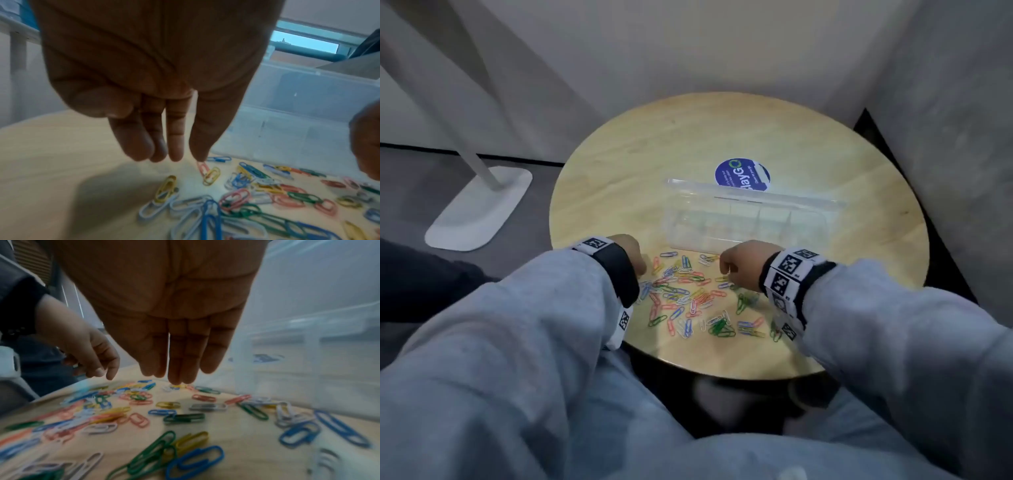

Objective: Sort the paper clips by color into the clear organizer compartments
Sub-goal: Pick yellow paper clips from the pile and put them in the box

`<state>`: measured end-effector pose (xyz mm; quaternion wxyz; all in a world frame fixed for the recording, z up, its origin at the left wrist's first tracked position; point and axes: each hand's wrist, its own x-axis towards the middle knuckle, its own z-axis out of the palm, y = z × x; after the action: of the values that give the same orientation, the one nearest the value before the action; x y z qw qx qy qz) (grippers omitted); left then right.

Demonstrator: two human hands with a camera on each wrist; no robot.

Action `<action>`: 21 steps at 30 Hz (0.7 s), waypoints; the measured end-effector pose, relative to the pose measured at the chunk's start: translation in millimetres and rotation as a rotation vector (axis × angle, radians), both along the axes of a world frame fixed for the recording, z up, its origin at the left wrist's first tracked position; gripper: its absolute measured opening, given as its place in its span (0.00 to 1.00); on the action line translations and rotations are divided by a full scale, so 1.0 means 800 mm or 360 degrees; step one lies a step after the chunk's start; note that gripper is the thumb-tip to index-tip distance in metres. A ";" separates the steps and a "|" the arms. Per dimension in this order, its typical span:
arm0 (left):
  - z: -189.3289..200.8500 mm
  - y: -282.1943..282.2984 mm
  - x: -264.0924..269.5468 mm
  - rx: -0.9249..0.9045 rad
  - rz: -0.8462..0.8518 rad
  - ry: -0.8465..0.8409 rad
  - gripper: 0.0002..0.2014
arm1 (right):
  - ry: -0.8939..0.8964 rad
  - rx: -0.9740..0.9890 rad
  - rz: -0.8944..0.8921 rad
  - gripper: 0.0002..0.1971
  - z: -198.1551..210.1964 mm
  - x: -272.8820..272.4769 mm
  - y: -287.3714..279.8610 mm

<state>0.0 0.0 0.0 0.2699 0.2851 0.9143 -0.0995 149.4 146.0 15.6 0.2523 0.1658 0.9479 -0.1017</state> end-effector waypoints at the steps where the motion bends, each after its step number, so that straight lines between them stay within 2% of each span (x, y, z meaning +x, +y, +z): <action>1: -0.003 0.002 -0.001 0.0039 -0.0026 -0.0027 0.06 | -0.0083 0.0017 0.0002 0.14 -0.006 -0.008 -0.002; 5: -0.015 0.013 0.002 0.0243 0.0010 -0.0138 0.04 | -0.0195 0.0088 0.0049 0.12 -0.033 -0.023 -0.008; 8: -0.028 0.012 0.001 0.0352 0.0055 -0.0145 0.10 | -0.0156 0.0088 0.0017 0.08 -0.042 -0.026 -0.002; 13: -0.025 0.015 0.011 0.0401 -0.0025 -0.0110 0.09 | -0.0311 0.0069 -0.0120 0.12 -0.050 -0.022 0.008; 15: -0.023 0.016 0.014 0.0378 -0.0041 -0.0122 0.09 | -0.0267 0.0076 -0.0106 0.12 -0.046 -0.017 0.009; 18: -0.017 0.017 0.021 0.0323 -0.0048 -0.0121 0.05 | -0.0243 0.0057 -0.0056 0.07 -0.033 -0.008 0.009; 20: -0.015 0.015 0.024 0.0306 -0.0040 -0.0128 0.03 | -0.0072 -0.0103 -0.0144 0.06 -0.022 0.000 0.013; 21: -0.013 0.014 0.025 0.0314 -0.0022 -0.0142 0.02 | 0.0033 -0.0223 -0.0277 0.09 -0.016 0.006 0.017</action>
<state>20.1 11.0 -10.4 0.2803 0.3206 0.9048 0.0020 153.9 159.4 2.5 0.2436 0.2286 0.9230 -0.1909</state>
